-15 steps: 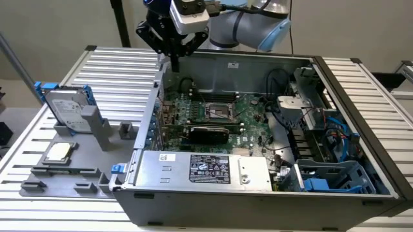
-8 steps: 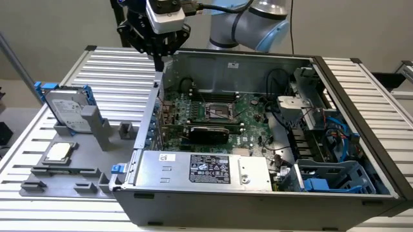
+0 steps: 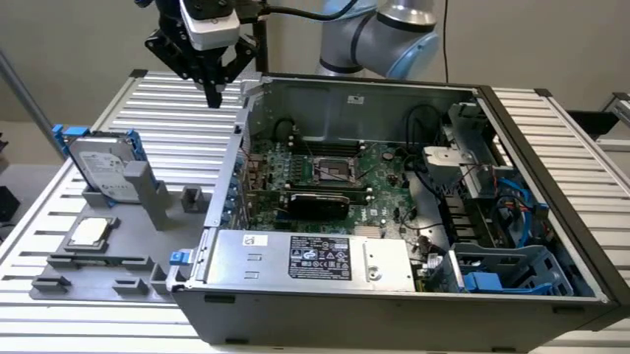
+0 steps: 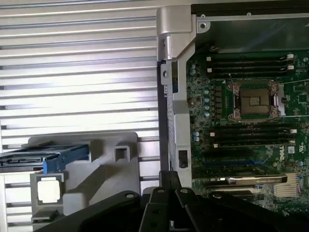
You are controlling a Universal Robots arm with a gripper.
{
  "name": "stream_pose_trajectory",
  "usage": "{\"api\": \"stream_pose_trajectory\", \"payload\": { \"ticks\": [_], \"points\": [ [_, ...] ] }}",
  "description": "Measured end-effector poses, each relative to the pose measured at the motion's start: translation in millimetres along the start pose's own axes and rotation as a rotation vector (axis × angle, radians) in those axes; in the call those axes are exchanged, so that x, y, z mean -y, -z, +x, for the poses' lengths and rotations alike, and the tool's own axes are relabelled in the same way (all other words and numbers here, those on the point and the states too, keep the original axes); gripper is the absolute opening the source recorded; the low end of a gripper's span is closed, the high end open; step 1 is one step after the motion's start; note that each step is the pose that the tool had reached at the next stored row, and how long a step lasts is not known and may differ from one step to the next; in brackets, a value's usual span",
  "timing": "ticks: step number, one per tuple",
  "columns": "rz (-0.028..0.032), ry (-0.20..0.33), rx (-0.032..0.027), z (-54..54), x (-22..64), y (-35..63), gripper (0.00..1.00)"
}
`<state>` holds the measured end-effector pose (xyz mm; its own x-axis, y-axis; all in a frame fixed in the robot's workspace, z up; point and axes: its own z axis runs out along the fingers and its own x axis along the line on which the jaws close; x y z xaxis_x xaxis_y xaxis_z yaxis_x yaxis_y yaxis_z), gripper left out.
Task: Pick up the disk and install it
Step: 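Reach for the disk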
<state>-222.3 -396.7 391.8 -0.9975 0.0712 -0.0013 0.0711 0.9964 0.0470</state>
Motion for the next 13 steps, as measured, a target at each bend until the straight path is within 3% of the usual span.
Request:
{"api": "stream_pose_trajectory", "payload": {
  "ticks": [6,13],
  "points": [
    [0.0006,0.0,-0.0046,27.4,0.9,-0.7,0.0],
    [0.0022,0.0,-0.0055,59.2,1.8,-2.7,0.0]
  ]
}}
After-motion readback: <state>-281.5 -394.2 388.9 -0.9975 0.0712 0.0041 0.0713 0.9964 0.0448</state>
